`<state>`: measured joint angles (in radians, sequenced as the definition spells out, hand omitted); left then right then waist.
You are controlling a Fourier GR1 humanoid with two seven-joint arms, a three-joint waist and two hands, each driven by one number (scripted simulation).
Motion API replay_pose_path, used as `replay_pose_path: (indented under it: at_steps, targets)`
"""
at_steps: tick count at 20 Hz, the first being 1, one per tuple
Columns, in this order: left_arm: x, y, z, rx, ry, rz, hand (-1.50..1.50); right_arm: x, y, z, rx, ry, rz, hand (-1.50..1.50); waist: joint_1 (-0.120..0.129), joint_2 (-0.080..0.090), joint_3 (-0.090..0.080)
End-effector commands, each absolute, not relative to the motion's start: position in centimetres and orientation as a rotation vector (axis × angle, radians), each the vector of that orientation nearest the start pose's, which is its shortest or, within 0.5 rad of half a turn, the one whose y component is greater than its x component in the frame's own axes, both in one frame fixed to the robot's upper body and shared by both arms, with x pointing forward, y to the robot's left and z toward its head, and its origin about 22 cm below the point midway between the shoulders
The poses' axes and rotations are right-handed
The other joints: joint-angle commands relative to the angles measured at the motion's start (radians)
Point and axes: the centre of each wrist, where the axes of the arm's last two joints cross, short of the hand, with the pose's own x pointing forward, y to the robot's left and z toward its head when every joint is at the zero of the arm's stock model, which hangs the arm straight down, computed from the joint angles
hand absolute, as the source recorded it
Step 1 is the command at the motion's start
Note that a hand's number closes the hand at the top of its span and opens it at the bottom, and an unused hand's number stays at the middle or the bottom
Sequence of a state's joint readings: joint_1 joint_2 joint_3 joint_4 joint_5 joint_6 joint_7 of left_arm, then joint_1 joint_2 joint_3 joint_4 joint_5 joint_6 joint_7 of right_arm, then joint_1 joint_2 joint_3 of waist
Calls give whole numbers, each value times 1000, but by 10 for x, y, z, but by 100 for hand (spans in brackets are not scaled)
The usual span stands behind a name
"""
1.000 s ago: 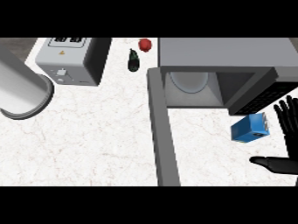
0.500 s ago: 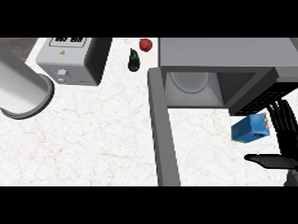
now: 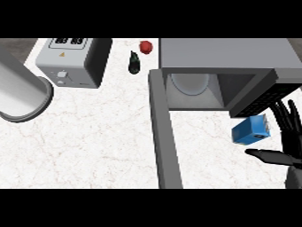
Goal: Pick up the milk, place it into the microwave and close the microwave
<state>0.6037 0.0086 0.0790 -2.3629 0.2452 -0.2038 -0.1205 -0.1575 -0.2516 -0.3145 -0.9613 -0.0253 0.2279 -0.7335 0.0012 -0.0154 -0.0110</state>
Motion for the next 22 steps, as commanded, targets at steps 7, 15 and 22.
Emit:
replay_pose_path:
  at_steps: [7, 15, 22]
  targets:
    - [86, 281, 96, -14, -1953, 93, -150, 250, -393, -95, -300, -1730, 40, -150, 31, 22, 13]
    - [83, 276, 107, -27, -1957, 68, -150, 233, -395, -109, 252, -1698, 81, -150, 38, 21, 15]
    - [88, 278, 103, -32, -1947, 95, -150, 264, -361, -106, 97, -1897, 81, 150, 21, 19, 13]
